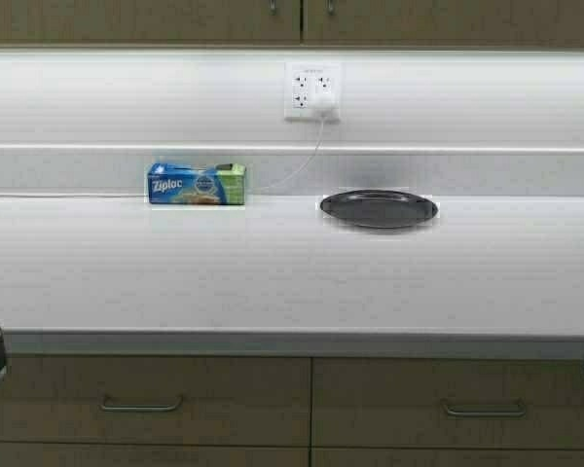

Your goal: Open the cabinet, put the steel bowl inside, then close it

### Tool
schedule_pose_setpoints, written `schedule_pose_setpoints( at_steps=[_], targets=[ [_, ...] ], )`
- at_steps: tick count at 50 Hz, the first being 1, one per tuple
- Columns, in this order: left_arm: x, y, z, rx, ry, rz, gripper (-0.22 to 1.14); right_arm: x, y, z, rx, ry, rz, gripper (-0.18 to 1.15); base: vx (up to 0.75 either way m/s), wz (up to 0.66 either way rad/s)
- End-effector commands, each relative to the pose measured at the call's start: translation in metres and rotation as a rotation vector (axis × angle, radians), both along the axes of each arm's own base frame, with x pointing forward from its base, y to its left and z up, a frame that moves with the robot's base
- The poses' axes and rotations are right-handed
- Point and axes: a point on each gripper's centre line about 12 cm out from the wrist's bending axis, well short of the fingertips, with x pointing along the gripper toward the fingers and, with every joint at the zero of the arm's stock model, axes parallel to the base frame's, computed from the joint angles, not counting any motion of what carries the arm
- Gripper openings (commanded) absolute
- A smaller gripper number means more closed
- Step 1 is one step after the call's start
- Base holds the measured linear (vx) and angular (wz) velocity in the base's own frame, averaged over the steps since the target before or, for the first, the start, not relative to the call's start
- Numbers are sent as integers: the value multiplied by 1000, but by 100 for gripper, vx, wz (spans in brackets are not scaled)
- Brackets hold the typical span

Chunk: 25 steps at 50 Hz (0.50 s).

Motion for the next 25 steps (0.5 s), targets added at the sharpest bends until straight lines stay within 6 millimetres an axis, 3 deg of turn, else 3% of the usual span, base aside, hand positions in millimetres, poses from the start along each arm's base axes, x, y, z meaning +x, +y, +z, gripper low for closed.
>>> schedule_pose_setpoints(
  at_steps=[1,25],
  targets=[
    [-1,-1,9,-7,-27,-2,4,-2,1,7,6,-24,7,7,0,0],
    [0,-1,6,-7,-19,-2,4,-3,1,4,2,-17,8,7,0,0]
  ],
)
